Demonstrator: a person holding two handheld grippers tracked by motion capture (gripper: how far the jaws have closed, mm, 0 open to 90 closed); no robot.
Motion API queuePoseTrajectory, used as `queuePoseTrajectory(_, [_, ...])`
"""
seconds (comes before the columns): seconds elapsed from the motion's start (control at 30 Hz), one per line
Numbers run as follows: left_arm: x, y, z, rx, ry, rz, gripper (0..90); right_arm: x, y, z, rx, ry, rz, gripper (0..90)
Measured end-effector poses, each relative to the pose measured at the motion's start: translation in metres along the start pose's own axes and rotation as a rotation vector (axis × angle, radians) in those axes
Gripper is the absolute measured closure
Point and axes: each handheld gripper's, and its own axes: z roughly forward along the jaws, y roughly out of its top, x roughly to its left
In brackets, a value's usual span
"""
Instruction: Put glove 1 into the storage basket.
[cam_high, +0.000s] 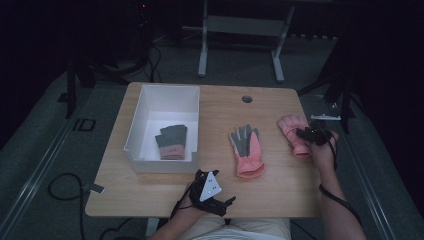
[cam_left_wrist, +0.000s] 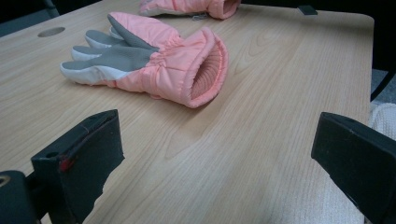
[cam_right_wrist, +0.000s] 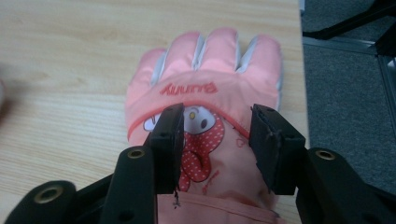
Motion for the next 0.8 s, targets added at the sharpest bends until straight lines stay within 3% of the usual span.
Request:
queuePoseTrajectory(0.2, [-0.001, 0.0, 0.0, 0.003, -0.006, 0.002, 1.7, 0.006, -0.005, 0.01, 0.016, -0.04, -0.065, 56.7])
queuePoseTrajectory(0.33, [-0.002, 0.0, 0.0, 0.001, -0.008, 0.008, 1.7, 0.009, -0.006, 0.013, 0.026, -0.052, -0.084, 63.4])
queuePoseTrajectory(0.53, [-0.002, 0.0, 0.001, 0.001, -0.009, 0.009, 1.8, 0.013, -0.004, 0.015, 0.054, -0.047, -0.09, 80.7])
queuePoseTrajectory(0.67, [-0.001, 0.001, 0.0, -0.002, -0.004, 0.009, 1.7, 0.014, 0.001, 0.012, 0.067, -0.045, -0.071, 85.3])
queuePoseTrajectory(0.8, [0.0, 0.001, -0.001, -0.004, -0.002, 0.004, 1.7, 0.017, 0.006, -0.003, 0.048, -0.046, -0.04, 86.2])
